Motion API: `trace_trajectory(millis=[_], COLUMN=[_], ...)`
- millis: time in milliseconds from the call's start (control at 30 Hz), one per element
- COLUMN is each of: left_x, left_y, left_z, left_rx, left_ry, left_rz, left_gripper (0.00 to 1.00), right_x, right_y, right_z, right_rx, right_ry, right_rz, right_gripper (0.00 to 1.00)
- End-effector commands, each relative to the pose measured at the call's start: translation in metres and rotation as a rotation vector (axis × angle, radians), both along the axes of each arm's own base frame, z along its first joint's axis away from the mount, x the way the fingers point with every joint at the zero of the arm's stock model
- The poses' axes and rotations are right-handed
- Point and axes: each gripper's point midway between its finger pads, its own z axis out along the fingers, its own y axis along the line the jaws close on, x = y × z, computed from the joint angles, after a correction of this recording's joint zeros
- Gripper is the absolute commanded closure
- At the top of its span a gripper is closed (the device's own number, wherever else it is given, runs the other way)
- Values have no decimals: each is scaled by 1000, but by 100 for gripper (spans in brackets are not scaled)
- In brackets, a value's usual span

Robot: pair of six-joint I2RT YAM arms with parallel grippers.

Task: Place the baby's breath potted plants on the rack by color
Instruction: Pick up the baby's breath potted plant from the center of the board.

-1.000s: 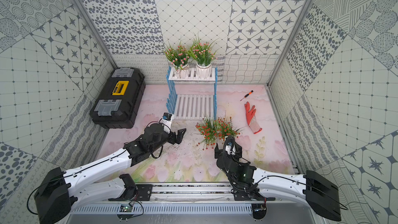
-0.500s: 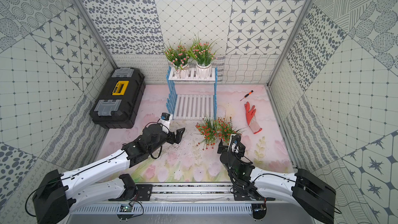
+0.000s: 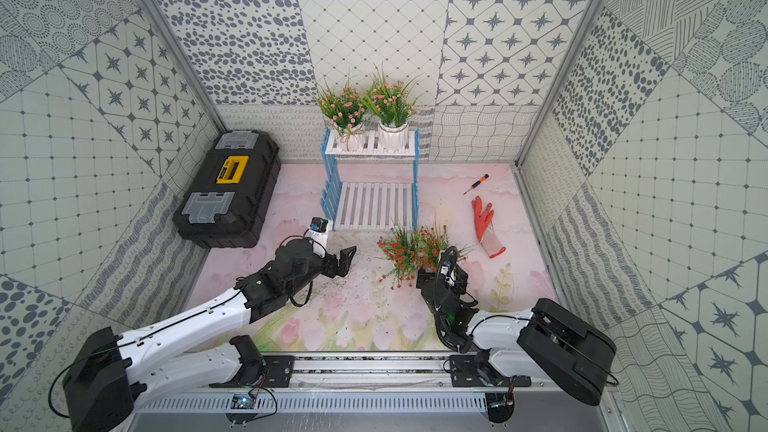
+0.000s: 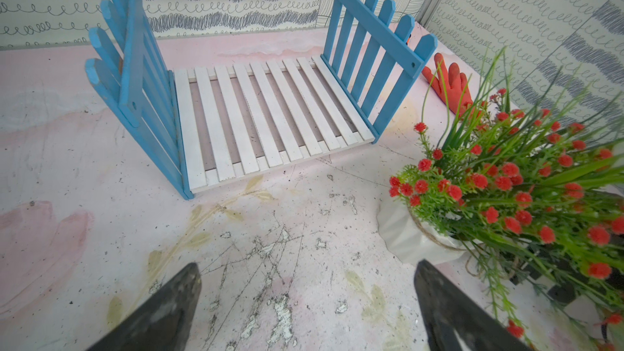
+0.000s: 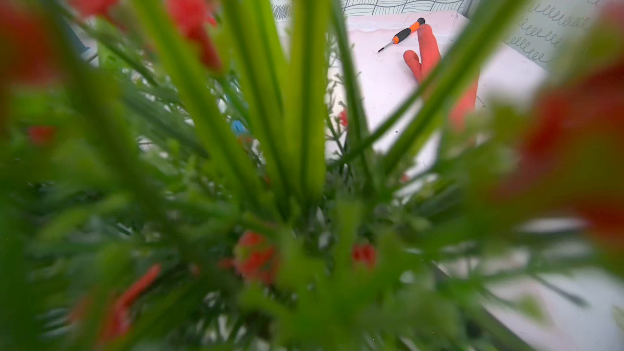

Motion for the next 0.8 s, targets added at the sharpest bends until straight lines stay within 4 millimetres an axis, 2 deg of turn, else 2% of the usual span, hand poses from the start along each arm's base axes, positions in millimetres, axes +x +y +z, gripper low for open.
trace_trajectory(millis=[0, 567, 767], left_x=[1, 1, -2], left_y=[2, 5, 12], left_z=[4, 14, 18], left_rx=[3, 13, 9], left_ry=[-7, -16, -24], left_rz=[13, 17, 31], left_gripper=[2, 2, 2], right_x=[17, 40, 34], right_y=[10, 11, 7], right_z=[15, 6, -9], right_rx=[73, 51, 112], right_ry=[-48, -33, -20], right_rz=[14, -64, -77], right_gripper=[2, 2, 2])
